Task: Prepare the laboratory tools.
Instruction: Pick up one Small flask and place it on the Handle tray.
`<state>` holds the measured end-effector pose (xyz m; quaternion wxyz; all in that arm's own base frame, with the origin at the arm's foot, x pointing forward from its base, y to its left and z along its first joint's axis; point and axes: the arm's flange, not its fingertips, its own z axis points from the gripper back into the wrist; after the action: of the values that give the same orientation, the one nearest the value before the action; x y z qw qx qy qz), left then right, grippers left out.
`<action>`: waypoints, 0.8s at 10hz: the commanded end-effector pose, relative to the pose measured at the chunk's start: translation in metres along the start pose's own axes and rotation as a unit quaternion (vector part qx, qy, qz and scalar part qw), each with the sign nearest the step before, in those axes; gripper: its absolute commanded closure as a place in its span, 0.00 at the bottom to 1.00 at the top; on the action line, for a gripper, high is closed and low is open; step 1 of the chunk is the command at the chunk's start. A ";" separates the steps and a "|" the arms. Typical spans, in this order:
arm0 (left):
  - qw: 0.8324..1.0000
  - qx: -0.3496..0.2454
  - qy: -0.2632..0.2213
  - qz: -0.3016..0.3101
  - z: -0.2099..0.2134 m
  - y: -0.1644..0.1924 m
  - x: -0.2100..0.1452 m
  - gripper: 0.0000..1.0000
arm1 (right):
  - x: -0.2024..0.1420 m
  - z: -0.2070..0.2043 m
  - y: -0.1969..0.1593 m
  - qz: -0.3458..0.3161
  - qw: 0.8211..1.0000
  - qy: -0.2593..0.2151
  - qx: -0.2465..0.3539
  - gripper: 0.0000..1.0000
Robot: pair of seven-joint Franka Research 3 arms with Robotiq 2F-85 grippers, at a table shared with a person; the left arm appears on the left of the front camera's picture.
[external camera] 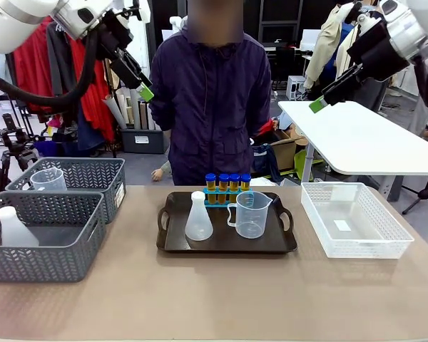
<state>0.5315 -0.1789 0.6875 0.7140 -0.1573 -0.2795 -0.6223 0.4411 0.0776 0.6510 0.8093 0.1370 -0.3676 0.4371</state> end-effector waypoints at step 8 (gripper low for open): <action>1.000 0.000 0.000 0.000 0.000 0.000 0.000 0.00 | 0.001 0.002 0.000 0.003 1.000 0.001 0.000 0.00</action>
<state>0.5331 -0.1808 0.6865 0.7137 -0.1527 -0.2784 -0.6244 0.4411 0.0776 0.6510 0.8093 0.1370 -0.3676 0.4371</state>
